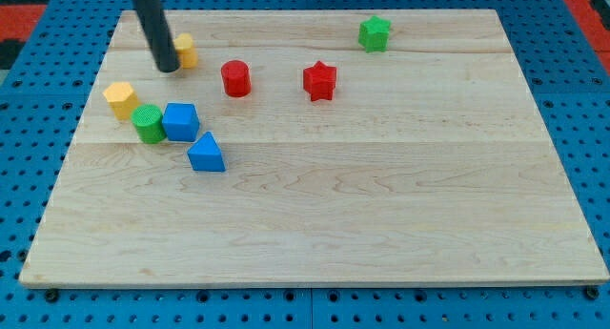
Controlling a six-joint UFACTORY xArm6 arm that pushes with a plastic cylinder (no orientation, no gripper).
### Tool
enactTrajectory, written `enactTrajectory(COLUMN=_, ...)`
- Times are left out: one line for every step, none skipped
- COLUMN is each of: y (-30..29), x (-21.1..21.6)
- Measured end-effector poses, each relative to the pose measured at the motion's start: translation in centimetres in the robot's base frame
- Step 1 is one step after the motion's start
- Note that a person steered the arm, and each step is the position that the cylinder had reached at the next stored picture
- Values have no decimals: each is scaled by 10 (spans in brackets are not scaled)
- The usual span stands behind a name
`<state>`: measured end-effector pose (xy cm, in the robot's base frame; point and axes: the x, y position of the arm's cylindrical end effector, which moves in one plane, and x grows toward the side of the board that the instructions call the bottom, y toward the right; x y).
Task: Place the blue triangle to the bottom of the blue cube
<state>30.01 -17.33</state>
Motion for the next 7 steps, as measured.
enactTrajectory(y=1, x=-22)
enactTrajectory(y=-66, x=-13)
enactTrajectory(y=-124, x=32)
enactTrajectory(y=-101, x=92)
enactTrajectory(y=1, x=135)
enactTrajectory(y=25, x=141)
enactTrajectory(y=23, x=142)
